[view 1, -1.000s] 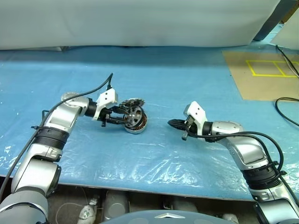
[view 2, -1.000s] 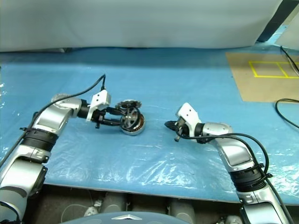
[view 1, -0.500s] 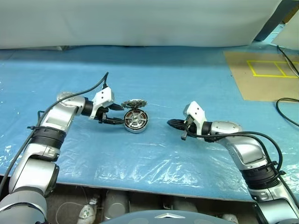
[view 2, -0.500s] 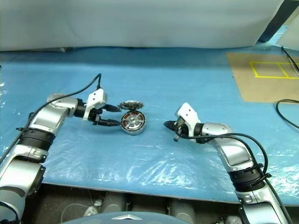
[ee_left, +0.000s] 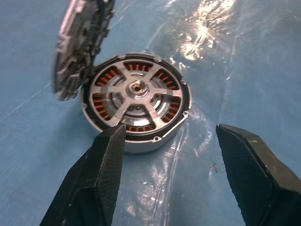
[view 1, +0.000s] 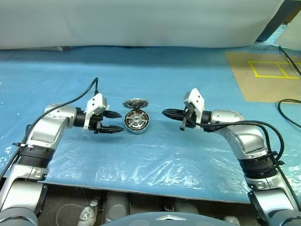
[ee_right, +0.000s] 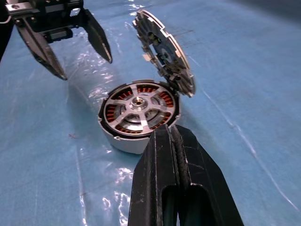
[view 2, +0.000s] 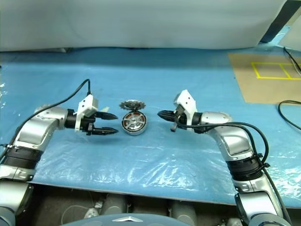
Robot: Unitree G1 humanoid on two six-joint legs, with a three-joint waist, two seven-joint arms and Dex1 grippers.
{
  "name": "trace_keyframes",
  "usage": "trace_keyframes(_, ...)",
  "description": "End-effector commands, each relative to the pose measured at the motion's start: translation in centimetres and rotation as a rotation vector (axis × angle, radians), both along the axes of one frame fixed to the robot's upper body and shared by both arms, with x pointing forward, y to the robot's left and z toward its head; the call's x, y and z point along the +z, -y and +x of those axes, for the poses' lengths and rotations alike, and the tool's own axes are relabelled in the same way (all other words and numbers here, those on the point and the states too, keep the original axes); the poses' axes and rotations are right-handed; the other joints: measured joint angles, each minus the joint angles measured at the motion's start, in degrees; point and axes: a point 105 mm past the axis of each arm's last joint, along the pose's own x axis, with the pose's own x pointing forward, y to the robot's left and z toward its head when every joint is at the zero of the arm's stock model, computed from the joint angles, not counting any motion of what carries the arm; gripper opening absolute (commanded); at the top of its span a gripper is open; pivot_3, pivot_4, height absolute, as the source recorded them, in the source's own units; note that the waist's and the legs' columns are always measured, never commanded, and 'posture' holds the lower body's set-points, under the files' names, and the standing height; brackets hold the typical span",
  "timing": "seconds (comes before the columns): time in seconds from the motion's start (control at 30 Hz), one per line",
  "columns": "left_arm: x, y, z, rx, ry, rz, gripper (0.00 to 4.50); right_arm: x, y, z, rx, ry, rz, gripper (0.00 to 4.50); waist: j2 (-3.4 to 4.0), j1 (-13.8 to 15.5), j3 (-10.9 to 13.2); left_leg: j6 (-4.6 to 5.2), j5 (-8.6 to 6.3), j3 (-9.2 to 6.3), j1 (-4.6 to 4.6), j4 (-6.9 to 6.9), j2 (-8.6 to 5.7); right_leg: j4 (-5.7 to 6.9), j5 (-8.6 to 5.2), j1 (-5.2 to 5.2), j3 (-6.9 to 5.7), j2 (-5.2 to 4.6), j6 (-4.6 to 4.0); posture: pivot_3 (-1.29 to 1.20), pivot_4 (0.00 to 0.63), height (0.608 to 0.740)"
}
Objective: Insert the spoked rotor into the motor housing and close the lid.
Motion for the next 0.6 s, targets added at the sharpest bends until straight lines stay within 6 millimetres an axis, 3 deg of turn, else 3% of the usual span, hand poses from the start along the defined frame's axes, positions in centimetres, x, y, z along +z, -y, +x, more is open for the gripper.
trace_keyframes(0.03, 0.5, 0.0, 0.3, 0.094, 0.052, -0.062, 3.22, 0.3, -2.1, 0.3, 0.069, -0.009, 0.029, 0.0, 0.0, -0.19, 0.0, 0.0, 0.0, 0.0, 0.0, 0.03, -0.01, 0.01, 0.0, 0.0, 0.0, 0.0, 0.0, 0.0, 0.15, 0.74)
trace_keyframes(0.37, 0.7, -0.2, 1.8, 0.283, 0.155, -0.172, 3.22, -0.7, -7.6, 1.5, 0.21, -0.059, 0.061, 0.0, -0.02, -1.27, 0.0, 0.0, 0.0, -0.02, -0.08, 0.12, 0.03, 0.02, 0.0, 0.0, -0.03, 0.0, -0.01, 0.0, 0.15, 0.74)
trace_keyframes(0.6, 0.9, -2.3, 2.9, 0.353, 0.168, -0.169, 3.22, -1.6, -9.3, 2.9, 0.179, -0.079, 0.097, 0.0, -0.02, -1.4, 0.0, 0.0, 0.0, -0.03, -0.12, 0.1, 0.05, 0.03, 0.0, -0.03, -0.08, 0.01, -0.01, 0.0, 0.15, 0.74)
